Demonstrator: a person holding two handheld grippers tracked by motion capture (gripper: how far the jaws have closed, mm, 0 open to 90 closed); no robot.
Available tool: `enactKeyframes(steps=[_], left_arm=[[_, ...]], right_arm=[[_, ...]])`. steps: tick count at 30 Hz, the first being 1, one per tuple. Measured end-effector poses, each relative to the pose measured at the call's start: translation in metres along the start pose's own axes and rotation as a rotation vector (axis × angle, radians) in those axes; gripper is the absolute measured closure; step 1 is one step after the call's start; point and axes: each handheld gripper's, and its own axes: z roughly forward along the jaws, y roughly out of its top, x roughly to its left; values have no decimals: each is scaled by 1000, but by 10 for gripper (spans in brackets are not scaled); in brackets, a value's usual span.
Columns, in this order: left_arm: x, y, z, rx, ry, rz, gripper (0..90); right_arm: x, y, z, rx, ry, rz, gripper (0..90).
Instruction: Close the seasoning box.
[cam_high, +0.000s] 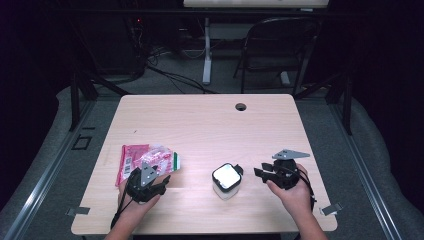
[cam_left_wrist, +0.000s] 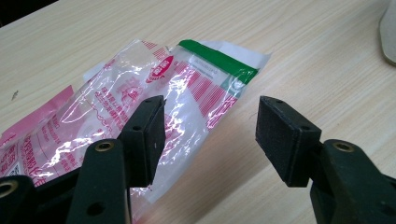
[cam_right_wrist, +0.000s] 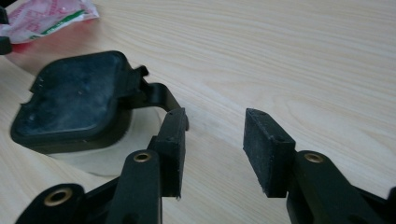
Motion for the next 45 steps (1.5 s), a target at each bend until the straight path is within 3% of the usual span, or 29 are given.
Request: enactKeyframes(steps=[12, 20, 26, 31, 45], left_arm=[[7, -4, 3, 0, 0, -41, 421], [12, -6, 5, 8, 0, -52, 421], [16, -8, 8, 6, -6, -78, 420], [18, -9, 8, 12, -10, -85, 420], [19, -10, 13, 21, -24, -99, 419]], right_arm=[[-19, -25, -5, -8, -69, 32, 500], [-31, -35, -1, -13, -109, 53, 487], [-44, -43, -1, 12, -134, 75, 476], [-53, -50, 1, 11, -134, 121, 475], [-62, -55, 3, 24, -146, 162, 498]])
